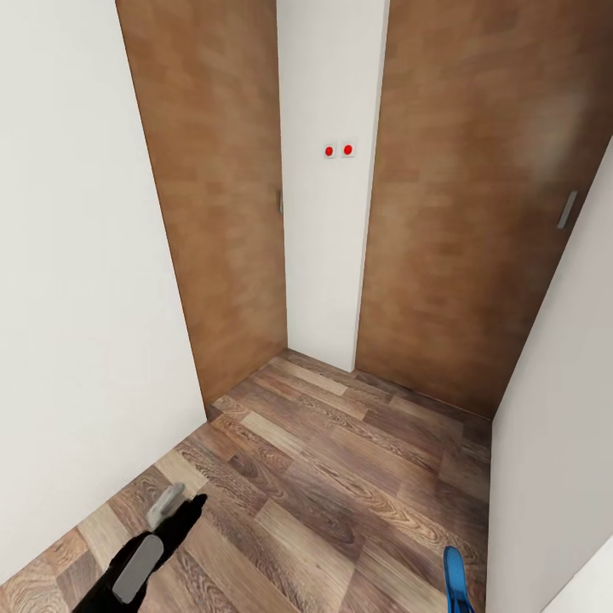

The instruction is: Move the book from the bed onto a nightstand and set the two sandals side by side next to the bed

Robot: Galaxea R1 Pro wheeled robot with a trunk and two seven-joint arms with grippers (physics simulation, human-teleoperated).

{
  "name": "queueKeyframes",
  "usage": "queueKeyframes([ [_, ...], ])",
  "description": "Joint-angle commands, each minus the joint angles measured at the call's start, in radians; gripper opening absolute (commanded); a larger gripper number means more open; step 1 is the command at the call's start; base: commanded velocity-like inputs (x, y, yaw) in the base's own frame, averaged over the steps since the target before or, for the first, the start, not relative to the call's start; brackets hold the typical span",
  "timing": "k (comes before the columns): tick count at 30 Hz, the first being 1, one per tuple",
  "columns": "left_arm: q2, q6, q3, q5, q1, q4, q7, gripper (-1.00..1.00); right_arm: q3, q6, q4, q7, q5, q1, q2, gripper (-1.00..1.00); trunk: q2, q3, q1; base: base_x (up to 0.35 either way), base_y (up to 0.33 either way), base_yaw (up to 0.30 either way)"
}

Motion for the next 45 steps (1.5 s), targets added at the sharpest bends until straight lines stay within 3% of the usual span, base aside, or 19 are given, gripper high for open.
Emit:
queueKeyframes([
  [1, 0.001, 0.009, 0.001, 0.07, -0.004, -0.004, 0.022, 1.0, -0.005, 0.003, 0.0, 0.005, 0.001, -0.001, 0.0, -1.0, 0.0, -0.001, 0.0, 0.0, 0.0, 0.0],
  [3, 0.002, 0.014, 0.001, 0.174, -0.009, -0.007, 0.043, 1.0, -0.005, 0.003, 0.0, 0.005, 0.001, -0.001, 0.0, -1.0, 0.0, -0.001, 0.0, 0.0, 0.0, 0.0],
  [4, 0.003, 0.015, 0.002, 0.2, -0.01, -0.007, 0.047, 1.0, -0.005, 0.003, 0.0, 0.005, 0.001, -0.001, 0.0, -1.0, 0.0, -0.001, 0.0, 0.0, 0.0, 0.0],
  [7, 0.003, 0.013, 0.006, 0.249, -0.011, -0.005, 0.079, 1.0, -0.005, 0.003, 0.0, 0.005, 0.001, -0.001, 0.0, -1.0, 0.0, -0.001, 0.0, 0.0, 0.0, 0.0],
  [9, 0.002, 0.012, 0.018, 0.255, -0.011, -0.004, 0.104, 1.0, -0.005, 0.003, 0.0, 0.005, 0.001, -0.001, 0.0, -1.0, 0.0, -0.001, 0.0, 0.0, 0.0, 0.0],
  [11, 0.002, 0.009, 0.099, 0.265, -0.011, -0.003, 0.147, 1.0, -0.006, 0.003, 0.0, 0.006, -0.002, -0.001, 0.0, -1.0, 0.0, -0.001, 0.0, 0.0, 0.0, 0.0],
  [12, 0.003, 0.007, 0.169, 0.267, -0.011, -0.002, 0.166, 1.0, -0.006, 0.003, 0.0, 0.007, -0.003, -0.001, 0.0, -1.0, 0.0, -0.001, 0.0, 0.0, 0.0, 0.0],
  [14, 0.012, 0.005, 0.26, 0.267, -0.011, -0.002, 0.179, 1.0, -0.006, 0.003, 0.0, 0.007, -0.004, -0.001, 0.0, -1.0, 0.0, -0.001, 0.0, 0.0, 0.0, 0.0],
  [18, 0.02, 0.003, 0.333, 0.266, -0.011, -0.001, 0.184, 1.0, -0.006, 0.003, 0.0, 0.007, -0.005, -0.001, 0.0, -1.0, 0.0, -0.001, 0.0, 0.0, 0.0, 0.0],
  [30, 0.023, -0.01, 0.354, 0.266, -0.01, 0.0, 0.186, 1.0, -0.006, 0.003, 0.0, 0.015, -0.005, -0.001, -0.001, -1.0, 0.0, -0.001, 0.0, 0.0, 0.0, 0.0],
  [38, -0.011, -0.011, 0.35, 0.265, -0.01, 0.0, 0.18, 1.0, -0.006, 0.003, 0.0, 0.013, -0.005, -0.001, -0.001, -1.0, 0.0, -0.001, 0.0, 0.0, 0.0, 0.0],
  [45, -0.017, -0.011, 0.348, 0.265, -0.01, -0.001, 0.178, 1.0, -0.006, 0.003, 0.0, 0.012, -0.004, -0.001, -0.002, -1.0, 0.0, -0.001, 0.0, 0.0, 0.0, 0.0],
])
